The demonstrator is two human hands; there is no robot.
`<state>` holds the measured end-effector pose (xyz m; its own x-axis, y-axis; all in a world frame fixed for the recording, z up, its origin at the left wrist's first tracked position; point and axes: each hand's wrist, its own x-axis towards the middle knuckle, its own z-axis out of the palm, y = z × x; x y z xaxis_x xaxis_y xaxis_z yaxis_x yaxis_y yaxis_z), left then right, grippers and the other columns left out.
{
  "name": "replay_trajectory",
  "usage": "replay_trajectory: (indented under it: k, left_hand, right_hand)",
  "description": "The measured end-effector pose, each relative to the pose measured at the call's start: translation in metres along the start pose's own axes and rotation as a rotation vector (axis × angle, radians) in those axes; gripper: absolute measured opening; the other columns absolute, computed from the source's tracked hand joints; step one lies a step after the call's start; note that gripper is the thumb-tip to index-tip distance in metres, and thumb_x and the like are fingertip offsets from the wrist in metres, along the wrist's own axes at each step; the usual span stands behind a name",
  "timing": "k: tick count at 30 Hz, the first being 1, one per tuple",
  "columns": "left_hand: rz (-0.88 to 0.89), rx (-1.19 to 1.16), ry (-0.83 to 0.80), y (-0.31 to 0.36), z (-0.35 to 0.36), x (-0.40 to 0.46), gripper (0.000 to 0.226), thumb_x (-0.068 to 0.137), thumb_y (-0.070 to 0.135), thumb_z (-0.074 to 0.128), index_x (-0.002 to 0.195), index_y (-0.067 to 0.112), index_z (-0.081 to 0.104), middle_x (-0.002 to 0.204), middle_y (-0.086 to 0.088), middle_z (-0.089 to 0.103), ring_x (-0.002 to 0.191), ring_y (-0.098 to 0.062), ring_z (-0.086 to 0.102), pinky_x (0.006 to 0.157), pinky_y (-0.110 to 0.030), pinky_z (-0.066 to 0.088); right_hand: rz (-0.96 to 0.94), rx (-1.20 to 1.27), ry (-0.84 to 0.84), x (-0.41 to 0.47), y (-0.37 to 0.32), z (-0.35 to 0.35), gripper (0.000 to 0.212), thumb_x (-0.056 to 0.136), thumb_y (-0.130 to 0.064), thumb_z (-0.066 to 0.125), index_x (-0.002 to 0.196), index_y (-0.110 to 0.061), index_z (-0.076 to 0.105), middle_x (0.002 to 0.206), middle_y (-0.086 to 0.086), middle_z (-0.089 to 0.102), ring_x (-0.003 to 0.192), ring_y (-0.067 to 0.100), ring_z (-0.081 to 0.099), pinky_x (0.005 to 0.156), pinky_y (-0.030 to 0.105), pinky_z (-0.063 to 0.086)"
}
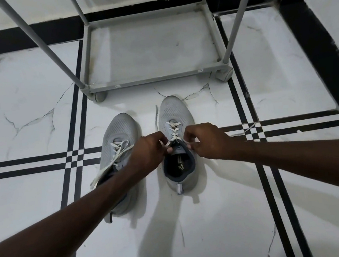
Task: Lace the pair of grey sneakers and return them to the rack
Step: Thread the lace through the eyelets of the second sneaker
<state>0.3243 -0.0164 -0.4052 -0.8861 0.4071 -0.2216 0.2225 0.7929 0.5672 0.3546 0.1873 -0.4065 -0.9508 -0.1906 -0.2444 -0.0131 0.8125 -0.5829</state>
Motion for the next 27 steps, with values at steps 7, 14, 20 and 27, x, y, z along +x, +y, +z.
replay_trajectory:
  k: [7, 14, 20, 27]
  left_hand:
    - [-0.050, -0.152, -0.092, 0.004, -0.011, 0.005, 0.014, 0.078, 0.019, 0.077, 0.075, 0.012, 0.066, 0.066, -0.003, 0.073, 0.054, -0.018, 0.070, 0.056, -0.025, 0.054]
    - [0.183, 0.260, -0.002, -0.006, -0.017, 0.006, 0.014, 0.086, 0.017, 0.064, 0.097, 0.019, 0.073, 0.091, -0.004, 0.067, 0.078, -0.023, 0.064, 0.058, -0.025, 0.036]
    - [0.258, 0.434, -0.057, -0.020, -0.016, 0.000, 0.007, 0.086, 0.014, 0.063, 0.088, 0.019, 0.067, 0.091, -0.001, 0.064, 0.079, -0.025, 0.064, 0.057, -0.027, 0.034]
    - [0.187, 0.341, -0.102, -0.017, -0.017, -0.009, 0.026, 0.068, -0.003, 0.061, 0.082, 0.019, 0.065, 0.086, 0.003, 0.072, 0.080, -0.020, 0.066, 0.050, -0.019, 0.025]
  right_hand:
    - [0.234, 0.332, -0.036, 0.014, -0.014, -0.008, 0.005, 0.084, -0.016, 0.056, 0.080, -0.015, 0.058, 0.063, 0.001, 0.063, 0.053, 0.020, 0.059, 0.055, 0.028, 0.047]
    - [-0.194, -0.505, -0.130, 0.004, -0.009, -0.012, 0.019, 0.088, -0.016, 0.048, 0.104, -0.019, 0.057, 0.091, 0.014, 0.066, 0.084, 0.036, 0.061, 0.062, 0.034, 0.035]
    - [-0.271, -0.662, -0.156, 0.016, 0.009, -0.019, 0.012, 0.087, -0.033, 0.061, 0.096, -0.025, 0.064, 0.088, 0.006, 0.069, 0.083, 0.030, 0.064, 0.062, 0.031, 0.034]
    - [-0.180, -0.592, -0.192, 0.002, 0.025, -0.023, 0.012, 0.093, -0.027, 0.051, 0.088, -0.022, 0.061, 0.082, 0.006, 0.067, 0.078, 0.030, 0.063, 0.060, 0.031, 0.033]
